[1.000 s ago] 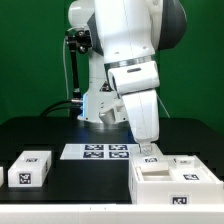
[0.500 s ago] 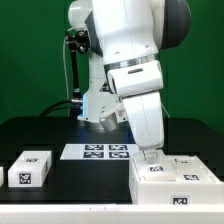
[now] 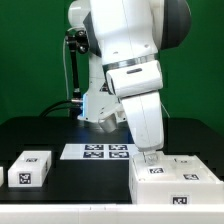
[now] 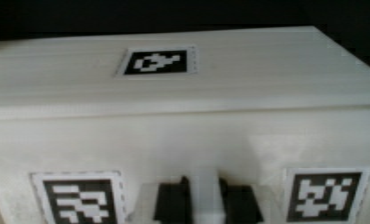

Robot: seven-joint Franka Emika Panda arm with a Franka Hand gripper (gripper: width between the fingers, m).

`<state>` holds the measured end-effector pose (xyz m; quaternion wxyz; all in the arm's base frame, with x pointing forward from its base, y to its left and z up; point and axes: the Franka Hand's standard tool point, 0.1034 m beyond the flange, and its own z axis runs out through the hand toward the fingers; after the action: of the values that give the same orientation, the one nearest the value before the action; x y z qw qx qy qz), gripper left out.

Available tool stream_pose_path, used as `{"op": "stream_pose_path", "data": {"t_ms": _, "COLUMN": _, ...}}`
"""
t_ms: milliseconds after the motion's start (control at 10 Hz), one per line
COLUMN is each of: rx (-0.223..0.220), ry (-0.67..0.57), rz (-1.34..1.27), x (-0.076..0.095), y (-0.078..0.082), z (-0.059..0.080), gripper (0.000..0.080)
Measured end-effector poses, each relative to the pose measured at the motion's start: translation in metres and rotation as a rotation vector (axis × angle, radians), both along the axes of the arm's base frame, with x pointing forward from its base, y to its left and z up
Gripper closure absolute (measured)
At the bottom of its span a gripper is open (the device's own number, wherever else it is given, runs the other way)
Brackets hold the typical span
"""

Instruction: Assemble cabinet

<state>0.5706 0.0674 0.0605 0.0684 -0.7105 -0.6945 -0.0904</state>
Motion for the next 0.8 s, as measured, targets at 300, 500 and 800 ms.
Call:
{"op": "stream_pose_path", "data": {"t_ms": 300, "rx": 0.011, "ry": 0.028, "rz": 0.008, "x": 0.0137, "y": 0.0013, "z": -0.0026, "gripper": 0.0737}}
{"op": "stream_pose_path", "data": {"t_ms": 500, "rx": 0.011, "ry": 0.029, "rz": 0.028, "x": 0.0138, "y": 0.001, "z": -0.0025, "gripper": 0.0737}}
{"op": "stream_pose_path", "data": {"t_ms": 800, "rx": 0.011, "ry": 0.028, "rz": 0.034, "x": 0.0137, "y": 0.0006, "z": -0.0028, "gripper": 0.0636}}
